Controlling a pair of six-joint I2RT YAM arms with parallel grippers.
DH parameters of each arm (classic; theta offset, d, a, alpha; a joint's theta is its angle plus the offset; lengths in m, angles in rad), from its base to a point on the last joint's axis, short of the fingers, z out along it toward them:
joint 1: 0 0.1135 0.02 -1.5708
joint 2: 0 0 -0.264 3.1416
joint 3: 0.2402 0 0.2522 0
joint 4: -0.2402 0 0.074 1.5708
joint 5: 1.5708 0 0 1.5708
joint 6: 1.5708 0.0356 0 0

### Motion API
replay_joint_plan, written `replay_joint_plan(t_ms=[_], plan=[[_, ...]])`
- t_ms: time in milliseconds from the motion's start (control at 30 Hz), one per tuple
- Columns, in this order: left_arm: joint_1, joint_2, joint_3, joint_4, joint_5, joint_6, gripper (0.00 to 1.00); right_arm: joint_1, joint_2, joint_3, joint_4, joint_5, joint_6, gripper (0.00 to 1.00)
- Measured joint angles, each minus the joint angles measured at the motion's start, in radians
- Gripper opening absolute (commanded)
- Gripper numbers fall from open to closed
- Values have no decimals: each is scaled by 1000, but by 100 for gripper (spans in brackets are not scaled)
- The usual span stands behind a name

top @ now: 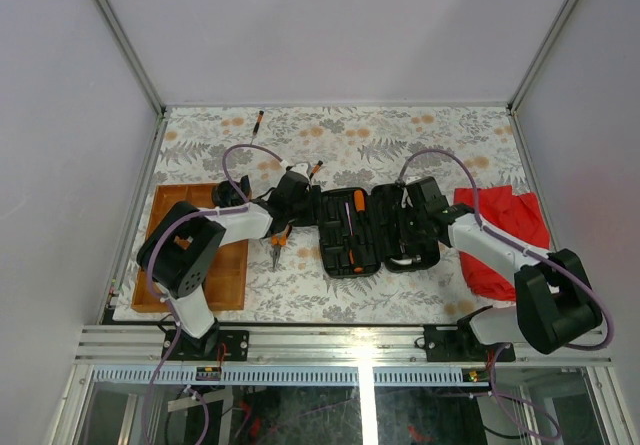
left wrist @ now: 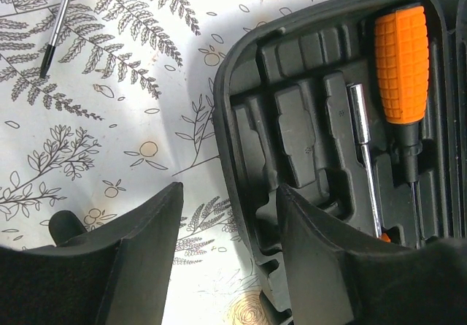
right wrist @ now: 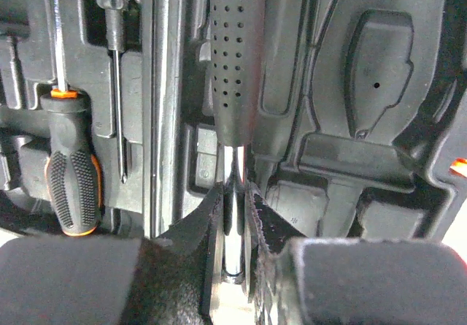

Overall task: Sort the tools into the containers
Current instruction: Place the hammer in the storage box.

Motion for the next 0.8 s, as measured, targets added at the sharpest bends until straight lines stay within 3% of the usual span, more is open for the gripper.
replay_joint_plan(t_ms=[433,800], plan=[[0,12,14,-3,-7,0,50,0,45,-9,25,5,3,7],[0,14,16,-3,-8,1,50,0,50,-10,27,18,26,30]])
